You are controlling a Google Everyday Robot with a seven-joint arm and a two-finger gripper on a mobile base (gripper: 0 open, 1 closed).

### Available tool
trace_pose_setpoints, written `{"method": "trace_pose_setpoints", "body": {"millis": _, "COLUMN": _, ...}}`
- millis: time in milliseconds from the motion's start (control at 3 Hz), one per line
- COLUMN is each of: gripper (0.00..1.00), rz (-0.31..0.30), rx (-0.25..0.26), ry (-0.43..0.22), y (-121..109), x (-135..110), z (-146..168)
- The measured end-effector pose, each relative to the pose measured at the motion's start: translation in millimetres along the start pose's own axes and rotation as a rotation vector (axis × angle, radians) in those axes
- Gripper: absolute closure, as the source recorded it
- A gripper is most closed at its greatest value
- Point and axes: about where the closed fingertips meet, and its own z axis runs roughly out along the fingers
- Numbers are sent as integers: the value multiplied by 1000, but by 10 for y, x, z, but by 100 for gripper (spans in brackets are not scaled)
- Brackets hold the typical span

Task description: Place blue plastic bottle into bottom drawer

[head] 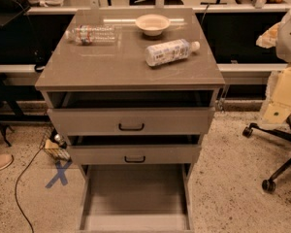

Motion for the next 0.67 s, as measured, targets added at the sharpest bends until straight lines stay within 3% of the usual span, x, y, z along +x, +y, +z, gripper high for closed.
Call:
{"method": "trace_pose_setpoints", "body": {"millis": 333, "gripper": 0, "rz": 0, "rx": 0, "ry": 0, "y": -2, "x": -1, "z": 1}}
{"method": "trace_pose_setpoints", "body": {"millis": 667, "gripper": 0, "rz": -89, "rx": 40, "ry": -60, "y": -441, "x": -292, "z": 165}}
